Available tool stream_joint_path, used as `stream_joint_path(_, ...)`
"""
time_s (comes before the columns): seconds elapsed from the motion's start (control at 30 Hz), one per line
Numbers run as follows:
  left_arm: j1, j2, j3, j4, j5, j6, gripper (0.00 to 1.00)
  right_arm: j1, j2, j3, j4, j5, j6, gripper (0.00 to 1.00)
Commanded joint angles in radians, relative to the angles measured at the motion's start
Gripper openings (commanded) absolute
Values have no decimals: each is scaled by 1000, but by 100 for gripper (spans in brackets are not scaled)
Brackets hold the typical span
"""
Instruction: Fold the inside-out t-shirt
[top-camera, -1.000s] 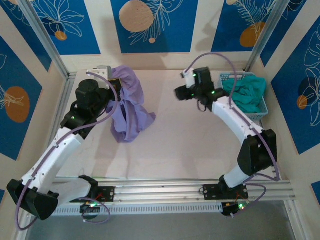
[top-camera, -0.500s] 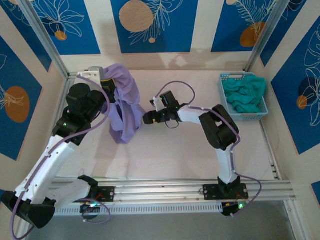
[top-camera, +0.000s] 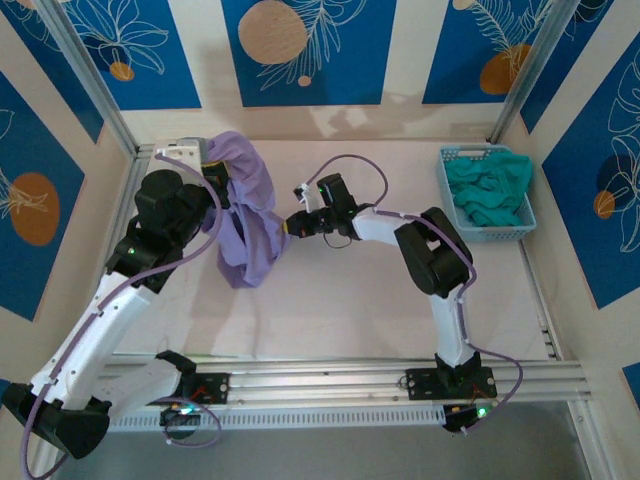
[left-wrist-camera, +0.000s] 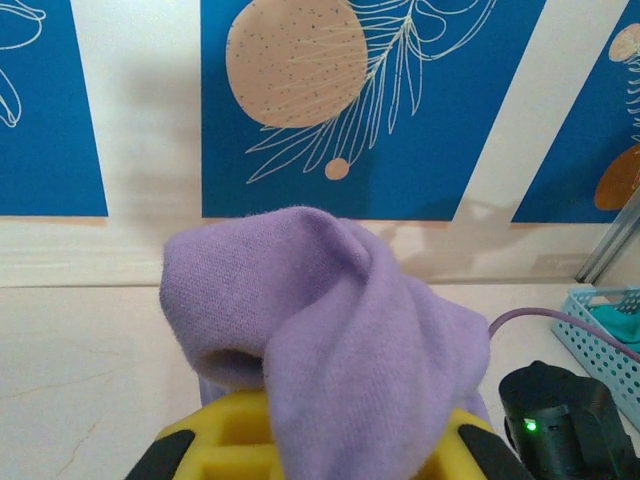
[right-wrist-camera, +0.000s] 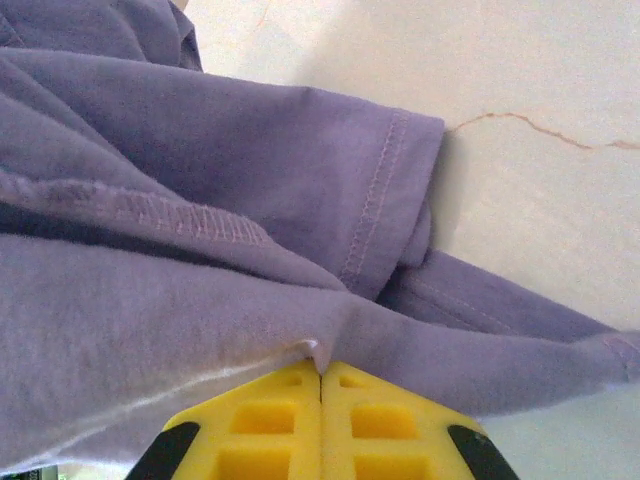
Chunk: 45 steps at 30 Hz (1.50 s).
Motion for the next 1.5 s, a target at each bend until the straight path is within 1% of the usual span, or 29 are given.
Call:
stream_joint_path(0.0, 0, -33, 2, 40, -26, 12, 0, -32, -138, -72, 5, 26, -27, 0)
stream_joint_path(0.07, 0, -36, 2, 41, -19, 12, 0, -35, -206, -124, -13, 81, -66, 0)
stream_joint_path(0.2, -1, -44, -1, 45, -5, 3, 0, -46, -298, -208, -26, 161, -96, 0)
stream_joint_path(0.33, -1, -33, 26, 53, 82, -10, 0, -133, -479, -258, -83, 193, -109, 0)
stream_joint_path(0.43, -2, -6, 74, 72, 152, -31, 1, -198, -632, -199, -206, 220, -147, 0)
stream_joint_path(0.5, -2, 7, 121, 72, 158, -40, 2, -226, -725, -122, -308, 255, -182, 0)
stream_joint_path(0.63, 0, -26, 188, 65, 90, -28, 3, -247, -875, 36, -500, 340, -252, 0)
stream_joint_path(0.73, -1, -79, 201, 55, 69, -4, 3, -239, -965, 118, -610, 381, -293, 0)
stream_joint_path(0.87, -2, -161, 177, 46, 69, -3, 4, -205, -1090, 139, -651, 415, -319, 0)
stream_joint_path(0.97, -2, -208, 134, 62, 100, -34, 4, -178, -1165, 133, -652, 415, -315, 0)
stream_joint_path(1.07, -1, -211, 110, 72, 98, -42, 5, -162, -1183, 116, -640, 399, -300, 0)
stream_joint_path(1.1, -1, -198, 108, 75, 71, -35, 5, -158, -1172, 103, -628, 394, -293, 0)
stream_joint_path(1.17, -1, -152, 103, 90, -21, 0, 5, -159, -1137, 76, -611, 405, -283, 0)
stream_joint_path(1.23, 2, -64, 105, 129, -147, 68, 4, -165, -1065, 46, -587, 431, -271, 0)
stream_joint_path(1.3, 23, 62, 118, 199, -238, 143, 5, -181, -978, 24, -556, 448, -244, 0)
stream_joint_path(1.37, 76, 231, 166, 242, -238, 153, 5, -202, -864, 12, -518, 459, -205, 0)
stream_joint_path(1.4, 99, 332, 212, 249, -239, 151, 8, -213, -797, 12, -503, 461, -187, 0)
stream_joint_path(1.43, 111, 428, 257, 251, -236, 152, 21, -220, -738, 17, -495, 466, -167, 0)
stream_joint_path(1.47, 125, 540, 322, 233, -220, 159, 42, -227, -662, 27, -489, 464, -147, 0)
